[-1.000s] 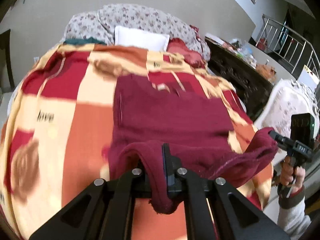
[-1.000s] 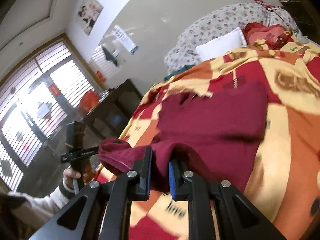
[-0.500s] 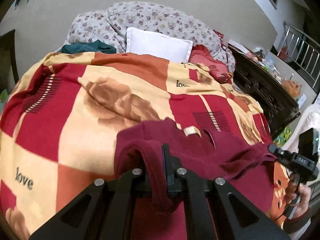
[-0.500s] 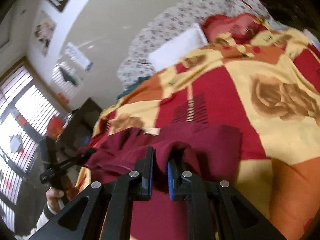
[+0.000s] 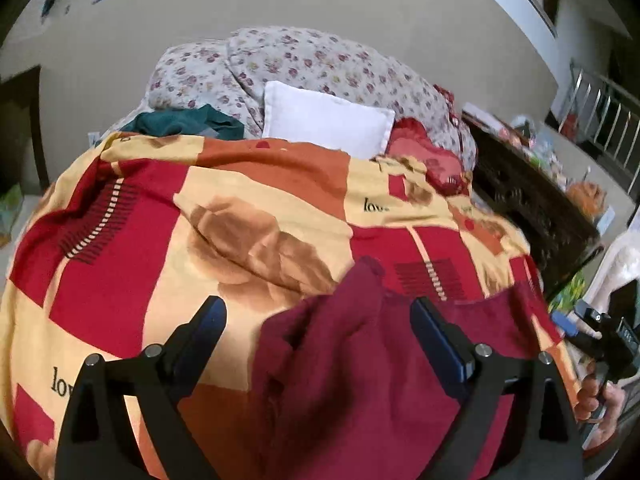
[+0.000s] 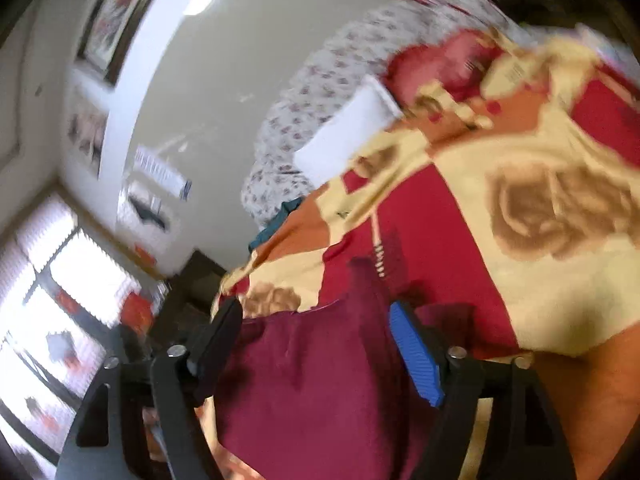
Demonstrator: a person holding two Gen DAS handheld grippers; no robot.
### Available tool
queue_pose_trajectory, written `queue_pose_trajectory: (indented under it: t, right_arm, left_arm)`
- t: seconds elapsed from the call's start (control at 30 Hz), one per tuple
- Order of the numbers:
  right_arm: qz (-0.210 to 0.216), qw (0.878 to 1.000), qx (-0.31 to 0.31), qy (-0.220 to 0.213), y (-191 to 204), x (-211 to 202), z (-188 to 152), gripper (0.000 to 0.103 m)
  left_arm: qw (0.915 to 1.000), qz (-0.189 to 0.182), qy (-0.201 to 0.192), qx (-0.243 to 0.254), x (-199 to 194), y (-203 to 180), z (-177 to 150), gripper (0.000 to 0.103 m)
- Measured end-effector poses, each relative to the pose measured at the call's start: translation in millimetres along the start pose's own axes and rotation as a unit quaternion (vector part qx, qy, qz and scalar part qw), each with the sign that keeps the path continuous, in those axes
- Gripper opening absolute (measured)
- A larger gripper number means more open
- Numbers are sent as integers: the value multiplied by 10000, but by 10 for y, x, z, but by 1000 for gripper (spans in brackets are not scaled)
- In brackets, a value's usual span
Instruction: Fold small clothes
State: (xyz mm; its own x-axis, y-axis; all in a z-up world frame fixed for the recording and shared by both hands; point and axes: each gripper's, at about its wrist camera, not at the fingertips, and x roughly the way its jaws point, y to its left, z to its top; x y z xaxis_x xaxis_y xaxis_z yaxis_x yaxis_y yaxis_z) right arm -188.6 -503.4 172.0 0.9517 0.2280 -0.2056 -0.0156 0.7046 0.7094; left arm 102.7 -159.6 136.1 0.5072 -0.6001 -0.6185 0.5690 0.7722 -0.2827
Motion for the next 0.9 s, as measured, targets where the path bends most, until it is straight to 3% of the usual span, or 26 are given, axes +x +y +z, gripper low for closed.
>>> queue_pose_trajectory:
  t: [0.03,0.13,0.23,0.3,0.37,0.5,0.6,0.73,0.9]
  right_arm:
    - [-190,9992,-343,97,131,46,-37,62]
    - [-998,9866,-1193,486,419,349,-174,48]
    - [-1406,9748,-1534,808,446,718,-259,45]
    - [-2088,9613,-1610,797,336,902,-246,45]
    - [-2382,9580,-1402,766,146,1010,-186,41]
    - [-2595,9533,-1088,1096,-143,1249,-150,42]
    - [-2610,9517,-1142,1145,-151,1279,-134,43]
    - [-2497,9539,-1291,1048,18,1096,-157,44]
    - [-2375,9554,-1517,885,275,735,-259,54]
  left_arm:
    - [9999,41,29,89,36,-49,-22,92]
    - [9992,247,247,197,246,-122,-80,93]
    - [9972,551,444,227,527,-101,-117,93]
    - [9942,944,482,182,716,1,-98,93]
    - [9936,984,560,27,864,120,-84,92]
    - [9932,933,683,-163,1076,283,-84,95]
    - [9943,830,634,-203,1042,310,-86,95]
    - [9953,734,540,-322,851,331,-51,95]
    - [9956,858,252,-291,636,309,76,95]
